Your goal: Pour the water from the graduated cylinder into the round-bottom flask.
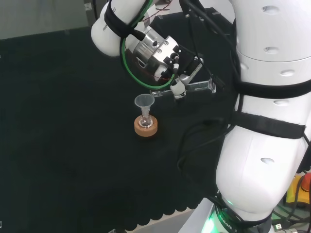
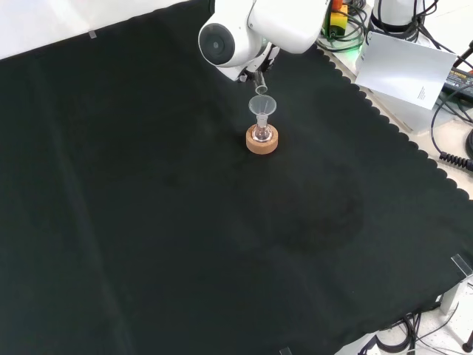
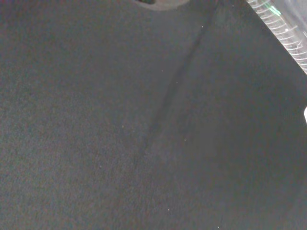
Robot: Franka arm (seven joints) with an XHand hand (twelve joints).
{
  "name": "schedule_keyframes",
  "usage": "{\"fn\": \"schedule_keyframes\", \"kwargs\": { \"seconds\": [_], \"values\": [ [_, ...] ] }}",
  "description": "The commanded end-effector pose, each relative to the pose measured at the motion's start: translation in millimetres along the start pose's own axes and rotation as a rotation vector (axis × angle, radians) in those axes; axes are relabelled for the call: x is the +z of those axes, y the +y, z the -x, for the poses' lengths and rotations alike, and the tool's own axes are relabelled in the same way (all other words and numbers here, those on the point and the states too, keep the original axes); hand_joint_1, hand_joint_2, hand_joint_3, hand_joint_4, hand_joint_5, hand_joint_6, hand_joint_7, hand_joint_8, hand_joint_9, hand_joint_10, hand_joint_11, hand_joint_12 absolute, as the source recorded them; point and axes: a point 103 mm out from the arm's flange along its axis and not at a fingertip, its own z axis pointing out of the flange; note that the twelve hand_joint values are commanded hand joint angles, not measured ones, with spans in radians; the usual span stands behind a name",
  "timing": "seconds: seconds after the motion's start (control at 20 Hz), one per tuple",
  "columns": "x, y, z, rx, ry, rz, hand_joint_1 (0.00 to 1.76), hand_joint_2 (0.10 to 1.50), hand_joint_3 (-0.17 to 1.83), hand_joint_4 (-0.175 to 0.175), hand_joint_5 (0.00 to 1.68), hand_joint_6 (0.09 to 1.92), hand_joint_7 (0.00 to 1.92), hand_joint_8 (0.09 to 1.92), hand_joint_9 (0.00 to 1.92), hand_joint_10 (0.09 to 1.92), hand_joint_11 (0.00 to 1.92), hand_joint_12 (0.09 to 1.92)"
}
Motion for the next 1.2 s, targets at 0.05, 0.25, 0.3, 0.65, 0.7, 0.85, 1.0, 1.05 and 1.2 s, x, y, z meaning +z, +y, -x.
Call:
{"fn": "schedule_keyframes", "kwargs": {
  "seconds": [0.05,0.25,0.3,0.65,0.7,0.85,1.0,1.05,1.2],
  "values": [
    [-2,-2,0,0.014,-0.009,-0.009,1.16,1.13,-0.01,-0.175,0.98,1.03,1.28,0.29,1.46,0.09,1.32,0.69],
    [-3,-3,0,0.017,-0.009,-0.010,1.15,1.13,-0.01,-0.175,0.98,1.03,1.28,0.29,1.46,0.09,1.32,0.69],
    [-3,-3,0,0.017,-0.007,-0.006,1.15,1.13,-0.01,-0.175,0.98,1.03,1.28,0.28,1.46,0.09,1.32,0.69],
    [-10,0,-4,0.010,-0.007,0.000,1.15,1.13,-0.01,-0.175,0.97,1.03,1.28,0.28,1.46,0.09,1.32,0.69],
    [-11,0,-5,0.010,-0.008,0.002,1.15,1.13,-0.01,-0.175,0.97,1.03,1.28,0.28,1.46,0.09,1.32,0.69],
    [-12,1,-6,-0.001,0.008,0.005,1.15,1.13,-0.01,-0.175,0.97,1.03,1.28,0.28,1.47,0.09,1.32,0.69],
    [-12,3,-5,-0.020,0.032,0.020,1.15,1.13,-0.01,-0.175,0.97,1.03,1.28,0.28,1.46,0.09,1.32,0.69],
    [-11,3,-4,-0.024,0.040,0.025,1.15,1.13,-0.01,-0.175,0.97,1.03,1.28,0.28,1.46,0.09,1.32,0.69],
    [-8,6,0,-0.039,0.079,0.034,1.15,1.13,-0.01,-0.175,0.97,1.03,1.28,0.28,1.46,0.09,1.32,0.69]
  ]
}}
